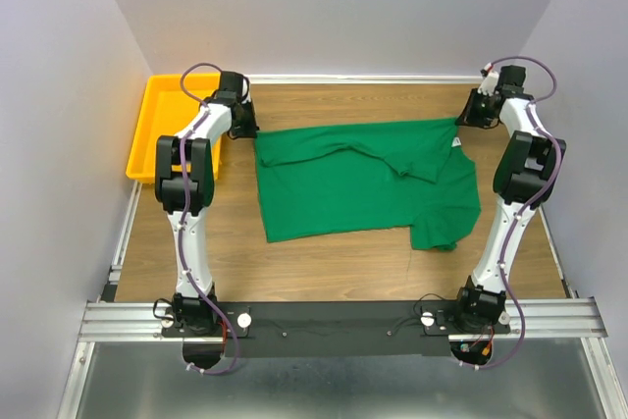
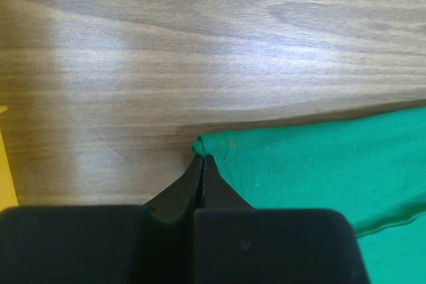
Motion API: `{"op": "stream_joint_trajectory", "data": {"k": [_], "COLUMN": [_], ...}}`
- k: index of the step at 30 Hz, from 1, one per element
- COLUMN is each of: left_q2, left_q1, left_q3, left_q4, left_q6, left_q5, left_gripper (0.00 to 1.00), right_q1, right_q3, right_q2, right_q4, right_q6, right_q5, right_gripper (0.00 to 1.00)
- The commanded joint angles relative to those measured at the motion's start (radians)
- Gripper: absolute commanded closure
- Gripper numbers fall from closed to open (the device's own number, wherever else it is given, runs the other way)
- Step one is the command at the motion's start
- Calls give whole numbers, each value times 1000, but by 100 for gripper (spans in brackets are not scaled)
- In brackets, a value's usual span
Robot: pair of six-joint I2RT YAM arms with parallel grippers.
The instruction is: Fold and stack the t-shirts
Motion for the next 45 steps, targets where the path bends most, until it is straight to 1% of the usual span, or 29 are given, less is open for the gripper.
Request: {"op": "stream_joint_trajectory", "data": {"k": [1, 2, 3, 5, 6, 8, 9, 10, 11, 12, 13, 14, 15, 16, 17, 20, 24, 25, 31, 32, 37, 42, 45], "left_q2": [12, -4, -40, -81, -104, -172, -196, -254, -284, -343, -374, -405, -435, -496, -541, -586, -600, -591, -490, -477, -399, -361, -365], "left_q1": [12, 14, 12, 12, 12, 14, 12, 12, 12, 12, 10, 4, 1, 0, -2, -8, -23, -38, -69, -72, -77, -77, -79], "left_q3": [28, 19, 16, 6, 5, 2, -18, -38, -96, -131, -170, -216, -318, -372, -470, -607, -704, -708, -675, -661, -618, -586, -589], "left_q4": [3, 25, 37, 77, 88, 111, 117, 126, 146, 154, 169, 178, 193, 210, 247, 296, 373, 388, 401, 402, 399, 365, 345], "left_q6": [4, -5, -7, -10, -8, -8, -10, -14, -17, -29, -36, -40, -46, -56, -77, -109, -161, -174, -232, -238, -254, -247, -240], "left_q5": [-31, -39, -44, -48, -50, -53, -51, -42, -18, -1, 14, 36, 48, 65, 97, 136, 163, 162, 128, 121, 99, 78, 58], "left_gripper": [86, 78, 66, 56, 55, 54, 53, 52, 52, 52, 52, 52, 52, 52, 52, 52, 52, 51, 51, 48, 47, 47, 47], "right_q1": [-4, -5, -5, -5, -5, -8, -10, -10, -11, -11, -11, -11, -11, -11, -11, -13, -11, -11, -11, -11, -11, -13, -13], "right_q3": [42, 37, 34, 26, 19, -23, -44, -111, -150, -187, -275, -311, -351, -377, -415, -435, -422, -410, -389, -391, -396, -391, -386], "right_q2": [26, 19, 11, -21, -36, -93, -116, -141, -199, -225, -254, -298, -319, -328, -336, -316, -287, -270, -244, -244, -242, -236, -233], "right_q4": [11, 14, 14, 14, 15, 15, 15, 15, 14, 9, 8, 8, 6, 6, 5, 5, 5, 5, 5, 6, 5, 5, 5], "right_q6": [-18, -25, -29, -51, -61, -94, -108, -124, -166, -191, -219, -228, -234, -234, -230, -208, -170, -155, -130, -130, -134, -131, -127], "right_q5": [26, 26, 30, 46, 56, 70, 64, 38, 8, -61, -83, -103, -123, -146, -152, -164, -191, -197, -206, -206, -200, -200, -203], "right_gripper": [80, 65, 61, 57, 55, 53, 51, 45, 44, 44, 43, 43, 43, 44, 44, 44, 45, 45, 46, 46, 46, 46, 46]}}
